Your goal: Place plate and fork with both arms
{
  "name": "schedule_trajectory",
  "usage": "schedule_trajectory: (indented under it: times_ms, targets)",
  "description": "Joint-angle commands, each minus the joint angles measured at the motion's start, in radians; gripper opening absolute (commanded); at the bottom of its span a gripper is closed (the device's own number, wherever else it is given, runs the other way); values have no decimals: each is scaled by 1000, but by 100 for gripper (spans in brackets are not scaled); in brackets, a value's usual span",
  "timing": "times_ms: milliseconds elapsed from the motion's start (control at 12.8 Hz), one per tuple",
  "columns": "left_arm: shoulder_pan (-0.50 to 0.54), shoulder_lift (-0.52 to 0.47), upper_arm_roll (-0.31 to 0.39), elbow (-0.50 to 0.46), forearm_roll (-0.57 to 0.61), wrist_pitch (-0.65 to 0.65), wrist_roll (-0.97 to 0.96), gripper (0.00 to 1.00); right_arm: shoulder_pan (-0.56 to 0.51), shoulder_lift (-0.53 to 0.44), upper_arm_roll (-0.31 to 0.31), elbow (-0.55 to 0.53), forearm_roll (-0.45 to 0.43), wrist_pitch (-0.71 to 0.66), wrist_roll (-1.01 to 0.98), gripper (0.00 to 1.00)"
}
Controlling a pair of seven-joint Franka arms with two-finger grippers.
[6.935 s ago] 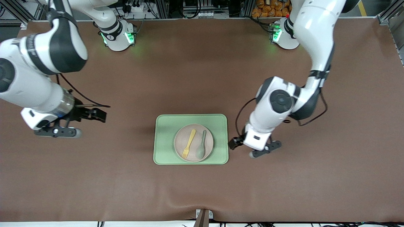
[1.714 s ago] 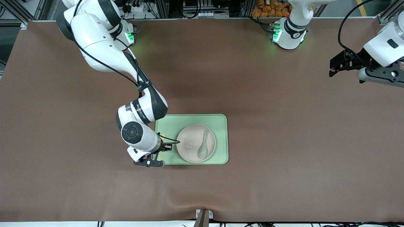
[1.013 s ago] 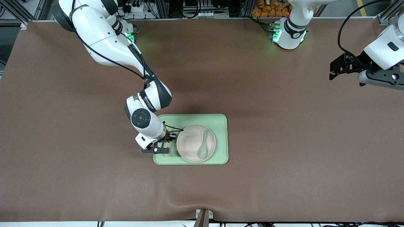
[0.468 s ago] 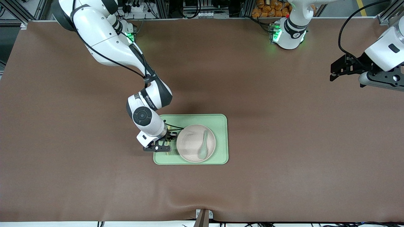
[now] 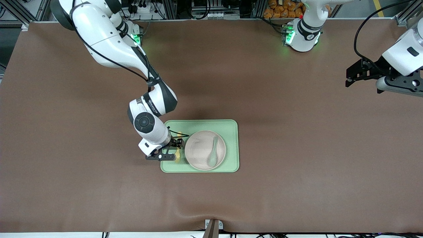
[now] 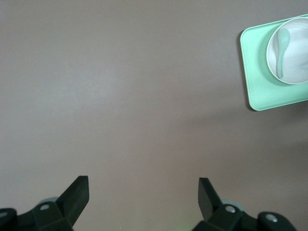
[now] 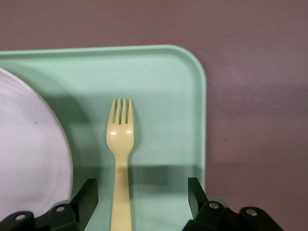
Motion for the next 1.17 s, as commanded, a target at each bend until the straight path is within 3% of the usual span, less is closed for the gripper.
schedule_trajectory:
  times_ms: [0,156,468,701,1091]
  targets:
    - [5,-3,-2,-4,18,11,-7,100,-46,-82,9,4,-11,-94,-40,90]
    - [7,-3,-1,-4,10,11,-13,100,-90,-128,14,7,-3,-137,-42,100]
    - [5,-4,-1,-5,7,9,-63,100,-197,-153,51,112,-8,-294,-45,100]
    - [3,-4,-10,-4,7,6,-106,100,-360,-199,156,186,-9,-465,-149,100]
    - [0,0,-10,-1,12,5,-95,100,-411,-336,132,228,-23,-644,-214,100]
